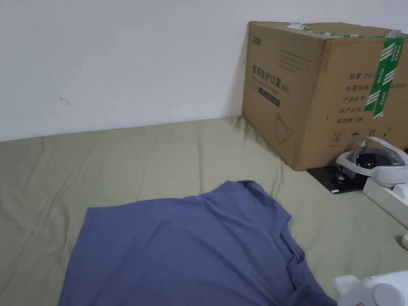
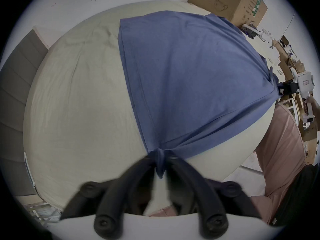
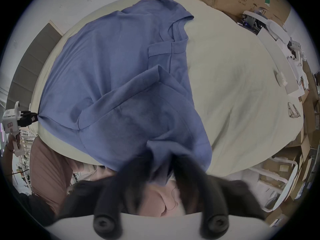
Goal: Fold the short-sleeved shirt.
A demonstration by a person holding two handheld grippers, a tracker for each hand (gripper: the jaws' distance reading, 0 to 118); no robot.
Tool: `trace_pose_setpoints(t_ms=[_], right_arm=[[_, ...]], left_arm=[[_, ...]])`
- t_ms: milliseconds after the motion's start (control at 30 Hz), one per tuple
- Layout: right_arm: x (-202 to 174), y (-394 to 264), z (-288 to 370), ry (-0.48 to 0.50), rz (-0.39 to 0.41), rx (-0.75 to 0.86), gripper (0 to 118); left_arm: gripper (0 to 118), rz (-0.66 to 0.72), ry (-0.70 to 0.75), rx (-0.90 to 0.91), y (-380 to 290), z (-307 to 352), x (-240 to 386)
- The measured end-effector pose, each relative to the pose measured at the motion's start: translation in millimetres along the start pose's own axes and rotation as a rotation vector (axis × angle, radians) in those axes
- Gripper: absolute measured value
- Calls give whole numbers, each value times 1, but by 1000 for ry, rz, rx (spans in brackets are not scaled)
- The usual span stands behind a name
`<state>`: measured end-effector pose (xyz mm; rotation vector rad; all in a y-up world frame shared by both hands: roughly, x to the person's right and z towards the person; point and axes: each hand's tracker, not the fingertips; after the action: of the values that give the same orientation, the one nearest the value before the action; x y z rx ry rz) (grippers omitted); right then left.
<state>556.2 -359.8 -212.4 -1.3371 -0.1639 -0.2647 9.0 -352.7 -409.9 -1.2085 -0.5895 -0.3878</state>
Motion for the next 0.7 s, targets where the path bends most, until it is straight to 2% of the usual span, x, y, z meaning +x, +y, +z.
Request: trace_pose_setpoints(t_ms=[33, 67, 100, 133, 200, 267, 367, 433, 467, 533, 567, 600, 633, 667, 700], right_arm=[[-1, 1, 1, -6, 2, -23, 88], [-1, 0, 2, -20, 1, -50, 109], [-2, -1, 6, -26, 4, -46, 114], [-2, -2, 14, -28, 7, -33, 114], [-3, -1, 31, -19, 2, 1, 114], [-3, -1, 50, 1, -25, 93, 114], [-17, -8, 92, 24, -30, 315, 114], [-32, -20, 121, 57, -33, 511, 113], [-39, -28, 133, 84, -30, 629, 110], [-58, -51, 153, 102, -63, 891, 88], [-67, -61, 158, 103, -78, 1005, 70], [-75, -69, 159, 78, -110, 1100, 70], [-84, -77, 159, 31, -149, 1190, 62], [-85, -79, 151, -9, -182, 1253, 43], [-88, -79, 151, -24, -212, 1277, 8]], left_arm=[[85, 7, 18, -34, 2, 0, 1], [113, 30, 10, -82, 1, -2, 0], [117, 38, -40, -100, -1, -1, -1], [113, 42, -94, -62, -3, 7, -1], [112, 56, -90, -63, -3, 21, 0], [112, 63, -93, -12, -3, 40, 4], [112, 132, -88, 182, 0, 83, 14], [105, 218, -97, 373, 0, 114, 23], [97, 261, -103, 486, -3, 129, 28], [59, 316, -59, 733, -23, 150, 29], [30, 337, -30, 863, -32, 159, 37], [30, 352, -17, 959, -40, 163, 43], [19, 348, 15, 1039, -44, 165, 52], [0, 343, 170, 1081, -45, 167, 63], [0, 358, 266, 1127, -50, 167, 70]])
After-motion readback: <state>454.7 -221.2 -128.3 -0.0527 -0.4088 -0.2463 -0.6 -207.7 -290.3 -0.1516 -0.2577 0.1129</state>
